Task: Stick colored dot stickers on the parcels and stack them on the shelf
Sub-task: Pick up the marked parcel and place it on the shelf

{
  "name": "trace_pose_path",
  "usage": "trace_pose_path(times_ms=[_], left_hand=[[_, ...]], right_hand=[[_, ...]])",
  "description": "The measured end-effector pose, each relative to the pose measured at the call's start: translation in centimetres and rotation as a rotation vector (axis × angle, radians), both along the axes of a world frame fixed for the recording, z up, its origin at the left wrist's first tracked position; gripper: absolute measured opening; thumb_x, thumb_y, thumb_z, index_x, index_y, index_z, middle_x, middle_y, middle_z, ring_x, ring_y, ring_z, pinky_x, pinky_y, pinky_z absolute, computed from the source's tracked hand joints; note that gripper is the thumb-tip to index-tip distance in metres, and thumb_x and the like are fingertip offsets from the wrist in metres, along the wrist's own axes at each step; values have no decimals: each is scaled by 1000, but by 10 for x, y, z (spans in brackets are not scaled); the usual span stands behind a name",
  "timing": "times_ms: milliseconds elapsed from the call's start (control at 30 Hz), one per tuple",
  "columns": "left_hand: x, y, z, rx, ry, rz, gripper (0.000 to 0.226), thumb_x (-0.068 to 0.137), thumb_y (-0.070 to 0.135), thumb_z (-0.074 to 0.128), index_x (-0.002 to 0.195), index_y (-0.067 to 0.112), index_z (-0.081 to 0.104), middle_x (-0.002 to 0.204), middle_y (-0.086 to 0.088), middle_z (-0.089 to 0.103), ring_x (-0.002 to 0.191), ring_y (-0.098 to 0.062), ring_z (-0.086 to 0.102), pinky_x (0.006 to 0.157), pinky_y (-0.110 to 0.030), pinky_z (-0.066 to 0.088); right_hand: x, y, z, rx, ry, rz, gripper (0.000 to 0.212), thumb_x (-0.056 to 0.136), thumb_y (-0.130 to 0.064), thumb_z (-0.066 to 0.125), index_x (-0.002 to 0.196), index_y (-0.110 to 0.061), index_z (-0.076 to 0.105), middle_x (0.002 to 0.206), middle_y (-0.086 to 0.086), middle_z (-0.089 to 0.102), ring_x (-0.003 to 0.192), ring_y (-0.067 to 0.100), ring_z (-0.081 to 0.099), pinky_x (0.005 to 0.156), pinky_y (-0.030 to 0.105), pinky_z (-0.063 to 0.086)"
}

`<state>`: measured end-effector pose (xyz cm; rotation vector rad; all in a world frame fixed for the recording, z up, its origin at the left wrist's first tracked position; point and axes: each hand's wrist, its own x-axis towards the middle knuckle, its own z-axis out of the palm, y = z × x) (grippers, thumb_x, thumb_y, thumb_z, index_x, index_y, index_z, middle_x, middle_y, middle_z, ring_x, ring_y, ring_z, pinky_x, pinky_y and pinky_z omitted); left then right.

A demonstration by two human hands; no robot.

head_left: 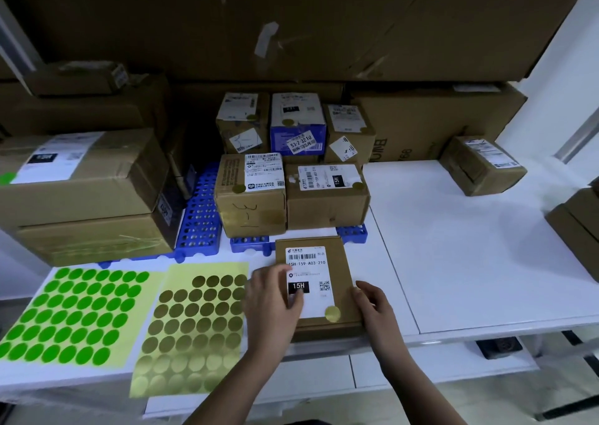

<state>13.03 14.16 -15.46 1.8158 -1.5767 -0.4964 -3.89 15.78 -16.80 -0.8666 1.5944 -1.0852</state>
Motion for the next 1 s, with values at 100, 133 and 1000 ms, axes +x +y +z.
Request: trace_pose_path(times_ms=[100, 133, 1000], left_hand=[[4, 2, 11, 76, 403, 49, 28, 87, 16, 64, 111, 27, 54, 104, 12, 47, 107, -14, 44, 84, -20, 39], [2, 3, 18, 122, 570, 58, 22, 91, 14, 59, 103, 30, 53, 98, 15, 48, 102, -11, 47, 77, -11, 40], [-4, -27, 67, 595, 1076, -153, 58, 72, 47, 73, 119, 18, 56, 98, -7, 74, 88, -24, 72, 71, -33, 56]], right_hand=[[-3, -5, 4, 42, -12, -14, 26, 99, -32, 47, 117, -19, 62, 117, 1, 64, 106, 18, 60, 93, 33, 48], [-2, -7, 6, 64, -22, 2, 23, 100, -32, 45, 108, -21, 64, 112, 2, 66, 102, 18, 61, 92, 35, 48], [-70, -41, 100, -29, -23, 204, 33, 95, -39, 47, 109, -18, 69, 100, 6, 73, 85, 15, 65, 77, 30, 48]])
